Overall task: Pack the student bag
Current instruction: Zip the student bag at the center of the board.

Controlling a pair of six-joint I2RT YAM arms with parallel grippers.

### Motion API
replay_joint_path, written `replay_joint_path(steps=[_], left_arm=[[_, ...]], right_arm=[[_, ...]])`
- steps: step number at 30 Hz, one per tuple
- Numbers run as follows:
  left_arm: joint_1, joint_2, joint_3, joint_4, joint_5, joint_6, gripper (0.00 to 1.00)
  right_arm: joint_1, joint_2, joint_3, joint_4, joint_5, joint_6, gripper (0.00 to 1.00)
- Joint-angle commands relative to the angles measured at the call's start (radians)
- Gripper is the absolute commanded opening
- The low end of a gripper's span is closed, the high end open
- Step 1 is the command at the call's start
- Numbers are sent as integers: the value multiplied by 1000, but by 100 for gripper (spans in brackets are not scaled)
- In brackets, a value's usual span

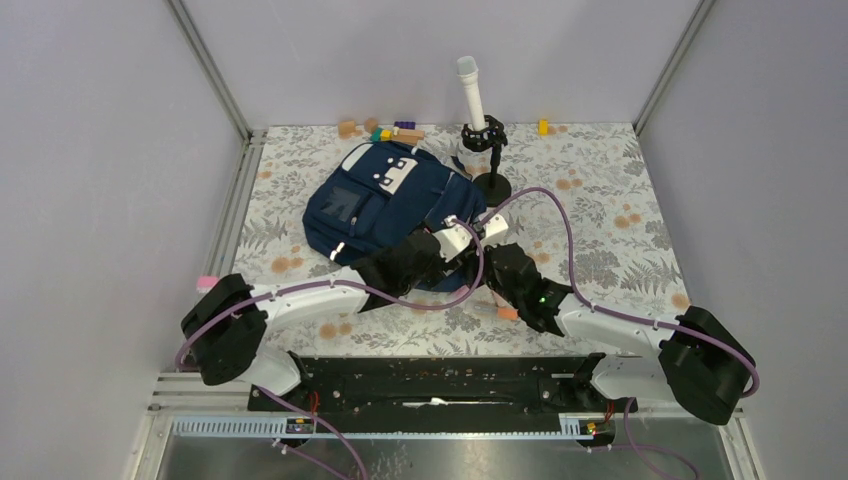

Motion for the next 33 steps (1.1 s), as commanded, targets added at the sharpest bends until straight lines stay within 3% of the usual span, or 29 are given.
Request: replay_joint_path(steps=[1, 6, 8, 10, 33], left_arm=[[-5, 12, -21, 93, -49, 26, 65], [-6, 36, -15, 90, -88, 23, 30], [-6, 35, -20, 91, -101, 18, 11], [-7, 33, -28, 96, -102, 13, 0], [-3, -12, -79, 112, -146, -13, 0]], right_arm=[[-18, -27, 7, 73, 6, 9, 0], [-22, -29, 3, 83, 48, -13, 0], [-26, -32, -6, 99, 77, -31, 0], [-37, -27, -3, 103, 92, -46, 0], [-227, 170, 128, 115, 28, -128, 0]])
